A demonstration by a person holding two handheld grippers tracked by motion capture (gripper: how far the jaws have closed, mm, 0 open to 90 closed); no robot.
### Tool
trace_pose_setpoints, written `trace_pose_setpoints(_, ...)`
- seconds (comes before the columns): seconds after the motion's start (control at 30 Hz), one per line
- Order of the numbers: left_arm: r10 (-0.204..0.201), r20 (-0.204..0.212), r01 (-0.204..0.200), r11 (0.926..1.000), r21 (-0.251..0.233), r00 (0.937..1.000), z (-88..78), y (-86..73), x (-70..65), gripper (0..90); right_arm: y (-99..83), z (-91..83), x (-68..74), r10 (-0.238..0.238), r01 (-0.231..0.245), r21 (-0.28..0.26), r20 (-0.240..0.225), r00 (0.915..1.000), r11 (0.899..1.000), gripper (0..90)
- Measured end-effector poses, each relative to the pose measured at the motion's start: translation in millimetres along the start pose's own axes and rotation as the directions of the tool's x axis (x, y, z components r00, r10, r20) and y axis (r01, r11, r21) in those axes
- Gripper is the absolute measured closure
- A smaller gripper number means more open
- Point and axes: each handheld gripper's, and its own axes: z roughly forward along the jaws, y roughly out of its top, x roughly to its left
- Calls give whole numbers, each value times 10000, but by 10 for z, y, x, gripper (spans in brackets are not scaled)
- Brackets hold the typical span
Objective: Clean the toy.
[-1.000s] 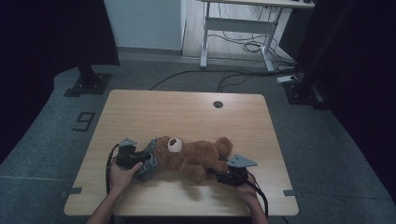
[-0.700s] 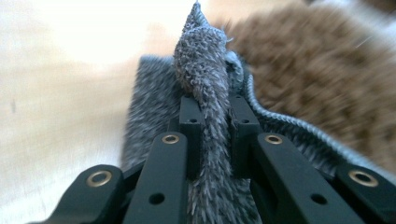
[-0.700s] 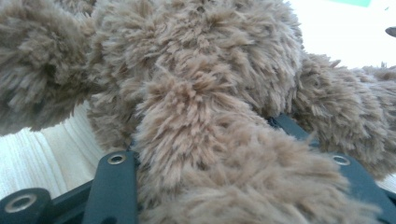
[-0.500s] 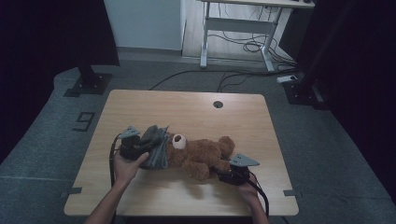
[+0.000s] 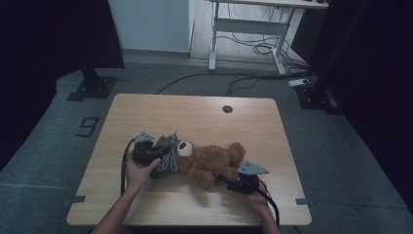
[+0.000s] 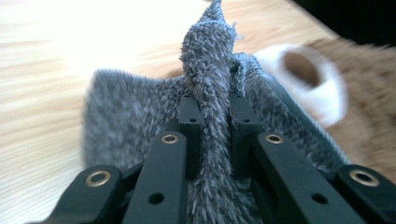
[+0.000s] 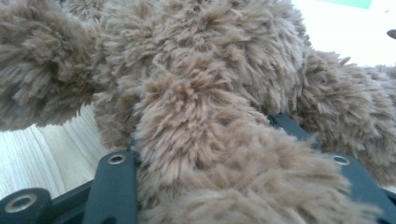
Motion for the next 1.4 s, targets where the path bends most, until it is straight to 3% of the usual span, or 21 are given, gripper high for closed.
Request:
trace_pose_setpoints(0.17,-169,-333,194,9968,779,9993,18,-111,148,790,-5,-1,-3,22,-22,10,-19,10000,10000,460)
trace_pose_setpoints(0.27,-644,-81,649,9921,1077,9979,49,-221,259,786,-10,-5,-16,126,-126,37,-101,9999,9999,457)
trace_pose_setpoints(0.33,-830,190,806,9914,1029,9964,50,-254,272,784,-15,-6,-31,340,-336,135,-322,9989,9993,433)
trace_pose_setpoints(0.43,-675,276,646,9935,938,9973,36,-250,211,785,-23,-2,-46,895,-874,410,-543,9945,9953,359)
trace_pose_setpoints(0.53,-736,467,691,9935,908,9962,40,-247,177,787,-27,23,-78,1640,-1596,751,-561,9849,9843,297)
trace_pose_setpoints(0.6,-834,603,779,9930,892,9947,42,-252,171,789,-30,34,-89,1812,-1758,868,-599,9816,9806,278)
trace_pose_setpoints(0.63,-997,843,933,9927,767,9914,43,-269,165,792,-44,76,-109,2162,-2062,1243,-731,9736,9706,259)
trace_pose_setpoints(0.67,-1060,945,993,9924,733,9899,42,-279,162,793,-48,90,-106,2165,-2052,1322,-777,9732,9697,263)
trace_pose_setpoints(0.73,-1111,1055,1038,9920,721,9882,47,-293,152,796,-48,110,-82,1905,-1782,1369,-825,9782,9744,312)
trace_pose_setpoints(0.8,-1108,1144,1035,9924,672,9872,43,-292,140,800,-30,108,-33,1255,-1154,1227,-781,9890,9857,409)
trace_pose_setpoints(0.97,-1523,1787,1495,9883,290,9720,-10,-273,168,804,22,113,47,262,-239,661,-349,9990,9975,529)
trace_pose_setpoints(1.07,-1594,1947,1600,9870,129,9678,-61,-269,185,803,34,136,68,-283,288,450,-103,9995,9986,530)
trace_pose_setpoints(1.17,-1796,2222,1875,9822,-148,9583,-113,-247,210,804,91,167,42,-589,585,223,173,9981,9980,529)
trace_pose_setpoints(1.27,-1765,2048,1849,9825,-224,9628,-103,-185,243,803,173,221,-29,-628,616,334,351,9974,9975,522)
trace_pose_setpoints(1.4,-2129,1919,2192,9756,-122,9581,53,-156,340,803,237,335,-119,-933,896,566,668,9934,9944,516)
